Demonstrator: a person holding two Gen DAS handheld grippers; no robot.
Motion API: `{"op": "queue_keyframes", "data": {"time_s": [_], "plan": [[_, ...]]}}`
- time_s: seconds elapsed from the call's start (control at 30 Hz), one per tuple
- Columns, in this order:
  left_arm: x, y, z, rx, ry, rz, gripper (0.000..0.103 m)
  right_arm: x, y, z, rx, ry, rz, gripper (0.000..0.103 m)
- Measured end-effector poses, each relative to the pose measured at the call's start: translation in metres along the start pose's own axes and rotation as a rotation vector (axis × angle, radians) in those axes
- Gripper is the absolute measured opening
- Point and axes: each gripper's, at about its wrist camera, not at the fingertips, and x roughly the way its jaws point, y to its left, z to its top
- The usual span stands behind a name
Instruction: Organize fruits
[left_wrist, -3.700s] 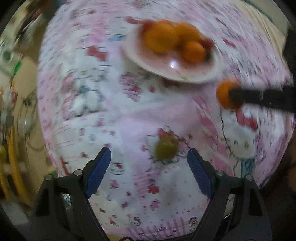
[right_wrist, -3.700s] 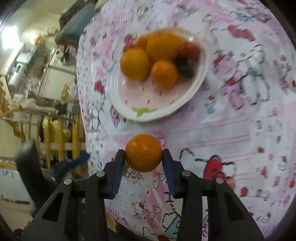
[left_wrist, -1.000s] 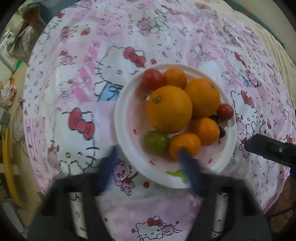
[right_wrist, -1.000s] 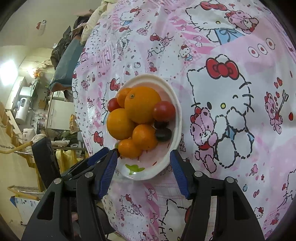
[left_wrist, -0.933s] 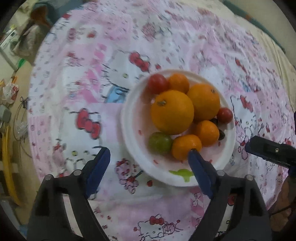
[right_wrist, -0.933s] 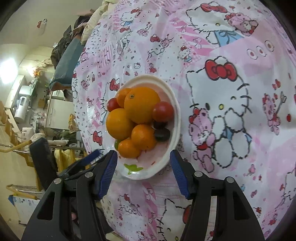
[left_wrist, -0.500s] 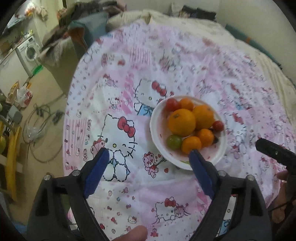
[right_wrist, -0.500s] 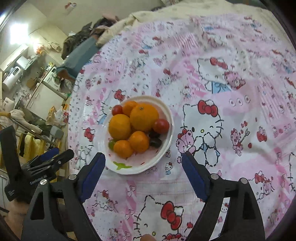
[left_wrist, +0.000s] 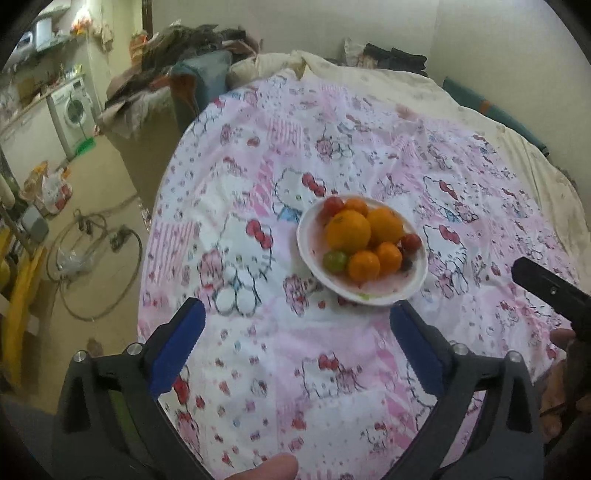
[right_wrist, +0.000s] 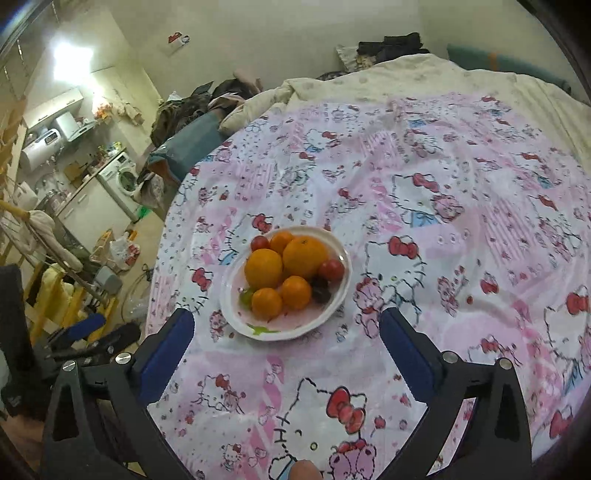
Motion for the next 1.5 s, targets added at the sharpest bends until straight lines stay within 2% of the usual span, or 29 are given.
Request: {"op": "queue_keyframes", "data": {"time_s": [0.17, 0.33, 0.5, 0.83, 1.5], "plan": [[-0.017, -0.004, -0.010, 0.016, -0.057, 0.006, 0.102, -0.006, 0.010, -0.013, -0.041, -0.025, -0.037, 0.103], [-0.027, -0.006, -0.015, 0.017, -0.102, 0.002, 0.102, -0.007, 0.007, -0.026, -0.012, -0.046, -0.049, 0.103], [-0.019, -0.012, -0.015, 0.039, -0.107, 0.035, 0.102, -0.005, 0.012, -0.027, -0.058, -0.075, -0.097, 0.103], [-0.018, -0.012, -0.016, 0.034, -0.111, 0.030, 0.102, 0.003, 0.022, -0.029, -0.115, -0.075, -0.122, 0.103], [-0.017, -0.008, -0.015, 0.002, -0.099, 0.016, 0.102, 0.007, 0.023, -0.030, -0.107, -0.065, -0.131, 0.103]]}}
